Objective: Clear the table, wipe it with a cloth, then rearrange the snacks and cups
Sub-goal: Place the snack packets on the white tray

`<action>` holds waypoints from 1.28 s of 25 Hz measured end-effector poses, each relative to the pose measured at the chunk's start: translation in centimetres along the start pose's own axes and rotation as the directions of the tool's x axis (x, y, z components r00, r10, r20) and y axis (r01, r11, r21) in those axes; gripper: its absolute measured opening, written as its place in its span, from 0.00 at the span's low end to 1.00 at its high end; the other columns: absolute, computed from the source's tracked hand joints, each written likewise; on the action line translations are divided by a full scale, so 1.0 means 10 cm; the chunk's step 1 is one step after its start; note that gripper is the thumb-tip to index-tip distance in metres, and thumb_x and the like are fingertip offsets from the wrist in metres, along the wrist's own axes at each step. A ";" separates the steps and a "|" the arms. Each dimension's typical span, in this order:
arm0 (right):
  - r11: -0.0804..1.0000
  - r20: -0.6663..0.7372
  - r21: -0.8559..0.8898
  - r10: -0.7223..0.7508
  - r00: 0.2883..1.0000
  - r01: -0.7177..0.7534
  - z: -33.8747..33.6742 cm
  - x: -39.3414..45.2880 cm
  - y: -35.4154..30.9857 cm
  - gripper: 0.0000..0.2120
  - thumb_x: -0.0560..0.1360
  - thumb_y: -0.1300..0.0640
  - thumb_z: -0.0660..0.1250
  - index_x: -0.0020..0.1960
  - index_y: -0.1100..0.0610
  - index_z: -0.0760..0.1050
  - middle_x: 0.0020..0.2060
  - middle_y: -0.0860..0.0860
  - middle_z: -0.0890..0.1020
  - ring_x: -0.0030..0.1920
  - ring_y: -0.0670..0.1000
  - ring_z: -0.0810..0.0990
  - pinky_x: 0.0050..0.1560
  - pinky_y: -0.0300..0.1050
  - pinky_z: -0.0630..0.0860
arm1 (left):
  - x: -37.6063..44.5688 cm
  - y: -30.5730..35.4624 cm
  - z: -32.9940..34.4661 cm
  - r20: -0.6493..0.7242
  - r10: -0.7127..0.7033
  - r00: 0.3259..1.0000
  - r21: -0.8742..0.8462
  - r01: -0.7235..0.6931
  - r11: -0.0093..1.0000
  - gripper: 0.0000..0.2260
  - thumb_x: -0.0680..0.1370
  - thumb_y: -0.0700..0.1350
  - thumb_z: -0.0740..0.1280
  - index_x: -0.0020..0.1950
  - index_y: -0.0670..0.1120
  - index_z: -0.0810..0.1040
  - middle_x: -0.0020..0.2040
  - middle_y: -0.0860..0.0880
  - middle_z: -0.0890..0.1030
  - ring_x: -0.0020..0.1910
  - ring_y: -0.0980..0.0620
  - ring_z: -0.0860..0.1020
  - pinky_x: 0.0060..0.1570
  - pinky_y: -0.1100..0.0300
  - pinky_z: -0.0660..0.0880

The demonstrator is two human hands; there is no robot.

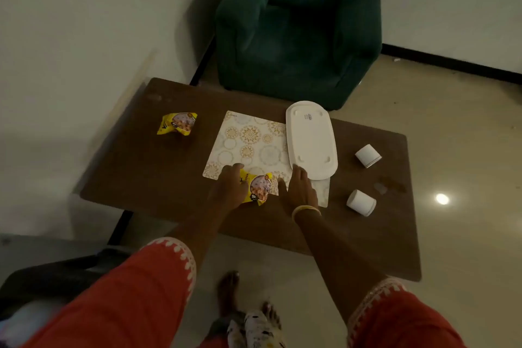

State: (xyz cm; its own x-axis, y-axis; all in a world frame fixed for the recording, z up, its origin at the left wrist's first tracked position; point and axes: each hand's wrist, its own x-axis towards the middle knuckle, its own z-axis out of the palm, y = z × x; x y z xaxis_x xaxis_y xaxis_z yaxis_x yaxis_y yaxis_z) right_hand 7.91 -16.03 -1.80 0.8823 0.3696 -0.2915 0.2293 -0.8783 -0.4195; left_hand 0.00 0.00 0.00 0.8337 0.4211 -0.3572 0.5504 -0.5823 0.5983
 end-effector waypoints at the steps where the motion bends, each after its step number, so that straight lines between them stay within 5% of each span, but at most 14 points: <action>1: 1.000 -0.008 0.013 0.027 1.000 -0.027 0.05 0.10 0.04 0.29 0.79 0.46 0.58 0.75 0.60 0.56 0.71 0.57 0.65 0.68 0.59 0.69 0.61 0.60 0.71 | 0.12 -0.01 0.05 -0.006 0.001 1.000 -0.014 -0.001 1.000 0.21 0.78 0.42 0.63 0.71 0.43 0.66 0.66 0.39 0.70 0.63 0.40 0.72 0.58 0.49 0.70; 14: 0.975 -0.065 0.024 0.220 0.973 -0.219 0.24 1.36 1.09 0.29 0.80 0.46 0.57 0.74 0.59 0.57 0.71 0.58 0.67 0.68 0.59 0.69 0.63 0.59 0.70 | 1.39 0.41 0.98 0.078 -0.120 0.990 -0.246 0.136 0.960 0.20 0.78 0.43 0.64 0.70 0.44 0.69 0.68 0.43 0.72 0.65 0.44 0.73 0.62 0.54 0.70; 20: 0.954 -0.078 0.022 0.300 0.951 -0.299 0.41 1.90 1.64 0.31 0.79 0.44 0.58 0.75 0.58 0.55 0.74 0.58 0.63 0.72 0.60 0.63 0.68 0.61 0.66 | 1.99 0.49 1.52 0.197 -0.273 0.942 -0.316 0.325 0.891 0.21 0.76 0.45 0.64 0.70 0.45 0.70 0.61 0.42 0.78 0.58 0.43 0.78 0.59 0.53 0.75; 28: 0.893 -0.139 0.171 0.439 0.887 -0.416 0.54 2.22 1.89 0.29 0.76 0.45 0.62 0.73 0.56 0.60 0.66 0.58 0.70 0.64 0.61 0.68 0.62 0.58 0.70 | 2.38 0.50 1.94 0.232 -0.397 0.888 -0.447 0.459 0.768 0.25 0.72 0.49 0.70 0.67 0.45 0.71 0.60 0.45 0.79 0.56 0.44 0.79 0.57 0.46 0.77; 32: 0.845 -0.131 0.283 0.502 0.855 -0.453 0.50 2.29 1.85 0.28 0.77 0.45 0.61 0.72 0.57 0.61 0.64 0.59 0.70 0.63 0.62 0.69 0.61 0.56 0.69 | 2.41 0.47 1.99 0.232 -0.351 0.907 -0.419 0.419 0.806 0.33 0.64 0.53 0.77 0.65 0.42 0.73 0.59 0.45 0.79 0.56 0.43 0.79 0.53 0.45 0.79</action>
State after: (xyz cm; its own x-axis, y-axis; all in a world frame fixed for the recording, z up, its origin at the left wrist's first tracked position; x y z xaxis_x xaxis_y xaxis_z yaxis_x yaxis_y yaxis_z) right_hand 30.29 -22.30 -20.55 0.9233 -0.1644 -0.3470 -0.3219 -0.8240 -0.4662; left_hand 23.52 -6.41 -20.03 0.5729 0.4250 -0.7008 0.7747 -0.0014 0.6324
